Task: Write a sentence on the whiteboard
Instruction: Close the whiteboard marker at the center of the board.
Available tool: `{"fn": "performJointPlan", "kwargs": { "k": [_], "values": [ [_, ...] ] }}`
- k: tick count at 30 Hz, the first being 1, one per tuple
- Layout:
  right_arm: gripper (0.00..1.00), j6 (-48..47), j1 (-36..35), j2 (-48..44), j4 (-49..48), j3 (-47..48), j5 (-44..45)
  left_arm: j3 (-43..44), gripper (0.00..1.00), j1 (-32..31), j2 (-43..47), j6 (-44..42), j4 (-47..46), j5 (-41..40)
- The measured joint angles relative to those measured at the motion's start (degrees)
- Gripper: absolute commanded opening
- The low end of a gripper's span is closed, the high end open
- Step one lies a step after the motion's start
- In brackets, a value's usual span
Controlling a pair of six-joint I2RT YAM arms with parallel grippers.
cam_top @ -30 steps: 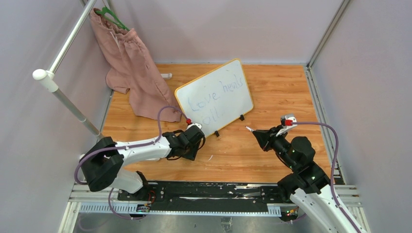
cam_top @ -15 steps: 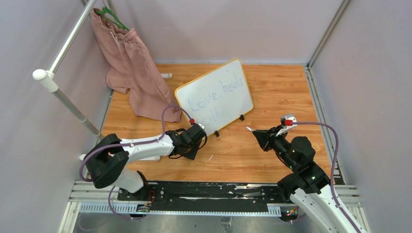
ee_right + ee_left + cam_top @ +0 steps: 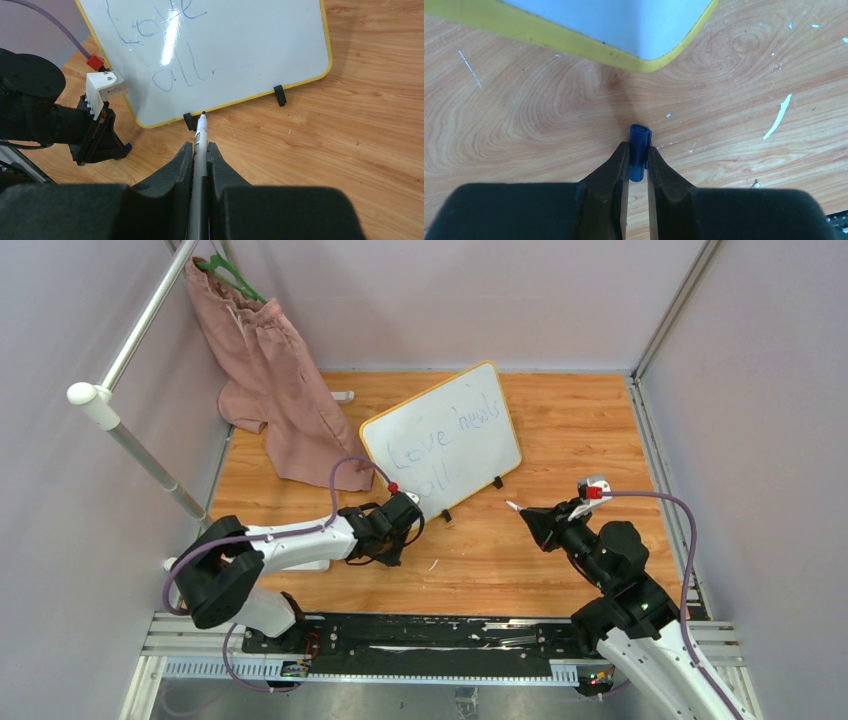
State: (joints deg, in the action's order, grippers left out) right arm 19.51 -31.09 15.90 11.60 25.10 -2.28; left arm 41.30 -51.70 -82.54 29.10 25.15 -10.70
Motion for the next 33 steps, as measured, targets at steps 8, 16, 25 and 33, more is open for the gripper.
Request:
{"fn": "performJointPlan", "kwargs": {
  "k": [8, 16, 25, 33],
  "values": [
    [0.00, 0.0, 0.0, 0.1, 0.7, 0.6, -0.1, -0.9, 0.00, 0.2, 10.4, 1.7, 2.2, 1.3],
    [0.00, -0.6, 0.0, 0.8, 2.1, 3.0, -1.6, 0.0, 0.00, 0.2, 26.5, 4.2, 6.1, 5.0],
    [0.00, -1.6, 0.0, 10.4, -3.3, 10.5, -7.4, 11.1, 0.00, 0.2, 37.3, 6.1, 0.9, 7.2],
    [0.00, -5.2, -9.7, 16.5, -18.1, 13.8, -3.6, 12.2, 0.00, 0.4, 37.9, 10.8, -22.6, 1.4]
  ]
}}
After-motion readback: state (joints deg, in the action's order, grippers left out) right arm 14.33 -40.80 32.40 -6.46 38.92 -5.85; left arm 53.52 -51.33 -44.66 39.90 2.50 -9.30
